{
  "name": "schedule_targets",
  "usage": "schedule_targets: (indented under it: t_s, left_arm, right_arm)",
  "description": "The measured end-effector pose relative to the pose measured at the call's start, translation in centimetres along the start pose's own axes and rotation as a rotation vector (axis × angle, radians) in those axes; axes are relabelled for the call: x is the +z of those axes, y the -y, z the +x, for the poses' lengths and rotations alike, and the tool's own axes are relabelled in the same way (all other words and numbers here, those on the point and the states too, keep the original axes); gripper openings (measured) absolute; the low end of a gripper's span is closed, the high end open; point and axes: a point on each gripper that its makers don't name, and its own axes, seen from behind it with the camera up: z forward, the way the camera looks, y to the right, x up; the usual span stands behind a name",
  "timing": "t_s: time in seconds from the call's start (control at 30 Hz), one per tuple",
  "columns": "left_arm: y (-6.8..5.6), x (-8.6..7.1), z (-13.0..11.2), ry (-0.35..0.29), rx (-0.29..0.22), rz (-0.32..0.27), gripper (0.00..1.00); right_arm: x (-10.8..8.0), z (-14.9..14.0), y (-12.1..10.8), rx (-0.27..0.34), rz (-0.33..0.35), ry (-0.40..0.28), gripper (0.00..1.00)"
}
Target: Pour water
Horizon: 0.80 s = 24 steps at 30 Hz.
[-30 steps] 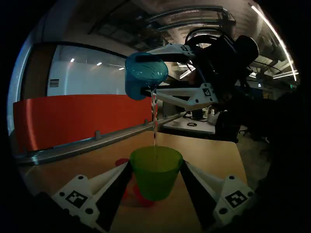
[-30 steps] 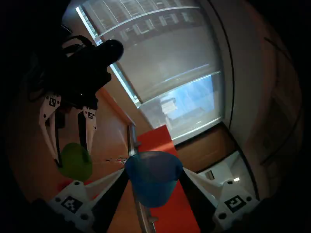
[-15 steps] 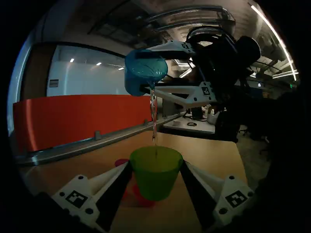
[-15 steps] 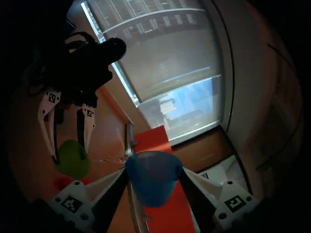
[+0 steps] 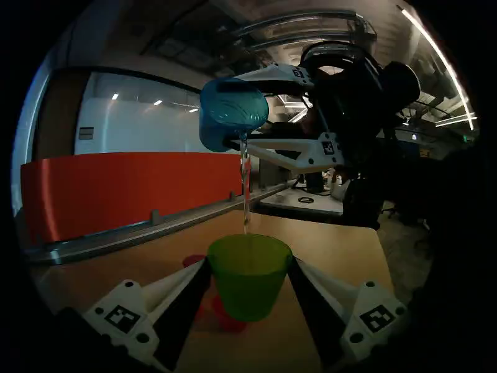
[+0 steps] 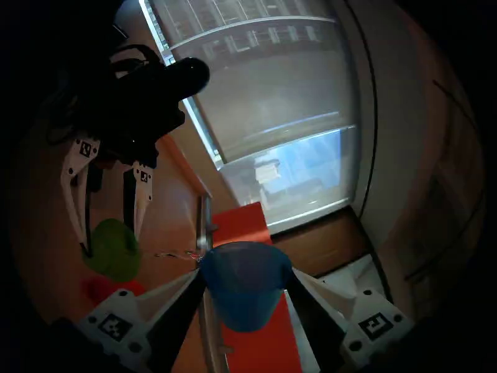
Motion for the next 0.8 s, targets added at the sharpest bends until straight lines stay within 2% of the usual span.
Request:
schedule_targets:
  t_s: [0.8]
  left_arm:
    - [-0.22,-0.10,0.21,-0.002,0.011,0.002,0.87]
  right_arm:
    - [-0.04,0.53,-0.84,-0.088,-0.015,-0.001,0.91]
